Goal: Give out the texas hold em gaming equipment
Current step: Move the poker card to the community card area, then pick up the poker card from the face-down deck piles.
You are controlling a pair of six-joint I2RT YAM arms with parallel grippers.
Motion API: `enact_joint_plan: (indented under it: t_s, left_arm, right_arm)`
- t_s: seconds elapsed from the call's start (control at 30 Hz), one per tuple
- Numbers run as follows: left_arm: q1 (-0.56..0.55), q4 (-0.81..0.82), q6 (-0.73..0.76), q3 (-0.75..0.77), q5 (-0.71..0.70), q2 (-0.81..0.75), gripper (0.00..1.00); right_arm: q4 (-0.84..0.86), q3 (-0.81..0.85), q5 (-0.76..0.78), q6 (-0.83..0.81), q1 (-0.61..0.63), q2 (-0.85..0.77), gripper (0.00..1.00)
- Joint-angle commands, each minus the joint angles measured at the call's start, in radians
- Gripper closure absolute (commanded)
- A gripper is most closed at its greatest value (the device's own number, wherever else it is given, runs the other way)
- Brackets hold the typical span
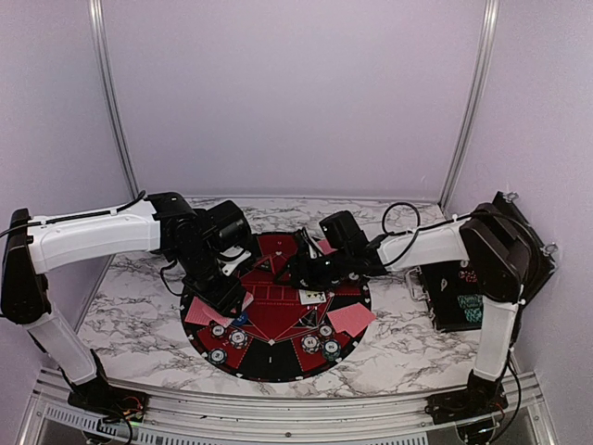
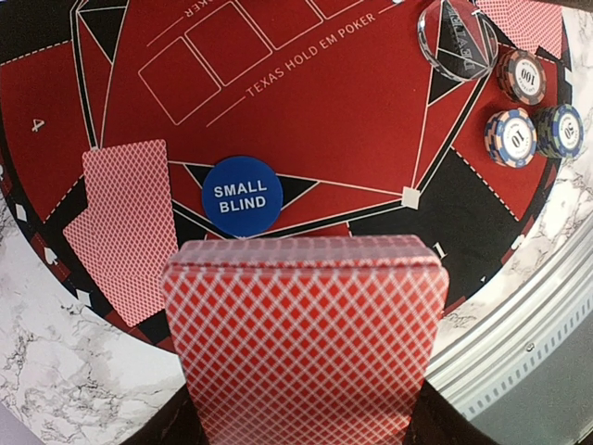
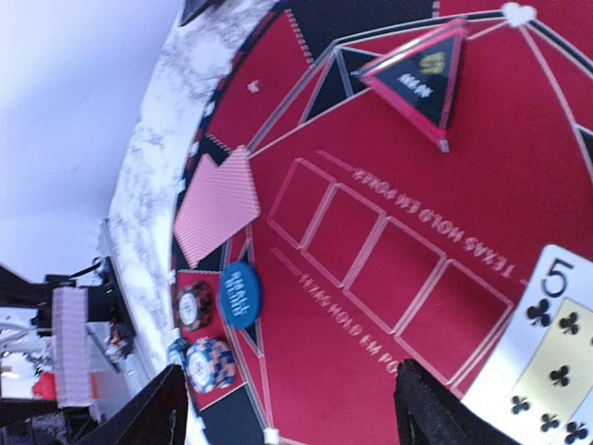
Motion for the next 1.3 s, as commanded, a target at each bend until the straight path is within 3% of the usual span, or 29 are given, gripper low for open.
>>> enact_joint_plan:
  t_s: [0.0, 0.37, 1.27]
  left_arm:
    - [0.005, 0.006, 0.013, 0.03, 0.016, 0.007, 0.48]
    - [-0.007, -0.003, 0.013, 0.07, 0.025, 0.039, 0.48]
    - [-0.021, -0.024, 0.015, 0.105, 0.012, 0.06, 0.48]
  right_arm:
    - [0.158, -0.045, -0.168, 0.098, -0.006, -0.055, 0.25]
    - [0.42, -0.092, -0.328, 0.274, 0.036, -0.016, 0.21]
    - [0.501, -0.014, -0.367, 0.353, 0.109, 0.082, 0.21]
